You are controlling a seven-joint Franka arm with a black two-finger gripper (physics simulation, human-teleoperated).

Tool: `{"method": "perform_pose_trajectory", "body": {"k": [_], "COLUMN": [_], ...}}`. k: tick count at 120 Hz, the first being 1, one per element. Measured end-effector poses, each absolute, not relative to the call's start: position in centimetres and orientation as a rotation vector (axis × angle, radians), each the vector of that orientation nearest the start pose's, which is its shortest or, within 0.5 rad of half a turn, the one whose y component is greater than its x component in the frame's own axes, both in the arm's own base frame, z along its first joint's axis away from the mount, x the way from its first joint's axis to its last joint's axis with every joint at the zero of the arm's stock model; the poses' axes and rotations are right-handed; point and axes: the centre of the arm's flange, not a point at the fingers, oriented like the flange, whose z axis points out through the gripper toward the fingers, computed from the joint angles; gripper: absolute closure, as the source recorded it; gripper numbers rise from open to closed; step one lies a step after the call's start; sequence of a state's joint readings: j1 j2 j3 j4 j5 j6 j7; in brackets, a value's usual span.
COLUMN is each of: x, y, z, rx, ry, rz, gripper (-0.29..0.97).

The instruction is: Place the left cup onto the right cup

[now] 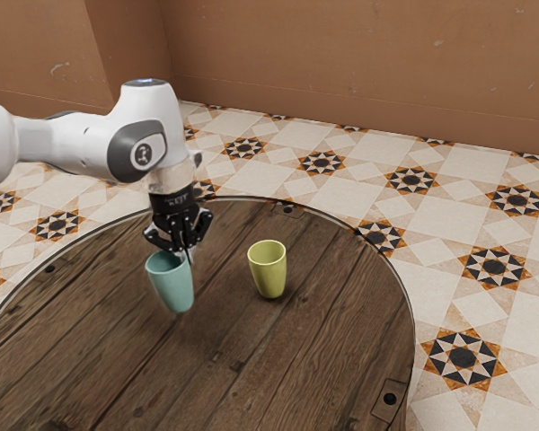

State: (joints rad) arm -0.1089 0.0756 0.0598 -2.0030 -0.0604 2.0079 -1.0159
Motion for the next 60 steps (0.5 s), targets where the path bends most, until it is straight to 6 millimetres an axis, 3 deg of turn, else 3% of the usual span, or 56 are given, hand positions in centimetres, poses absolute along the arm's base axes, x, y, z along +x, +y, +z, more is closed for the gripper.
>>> {"method": "perform_pose_trajectory", "body": {"k": [25,60], "x": [55.7,55.2], "y": [-5.2,-6.9], "z": [44.9,48.1], "rx": [-2.805,-2.830], "ry": [-1.410,-1.319], "rz": [0.111,0.102], "gripper": [0.79,0.79]}}
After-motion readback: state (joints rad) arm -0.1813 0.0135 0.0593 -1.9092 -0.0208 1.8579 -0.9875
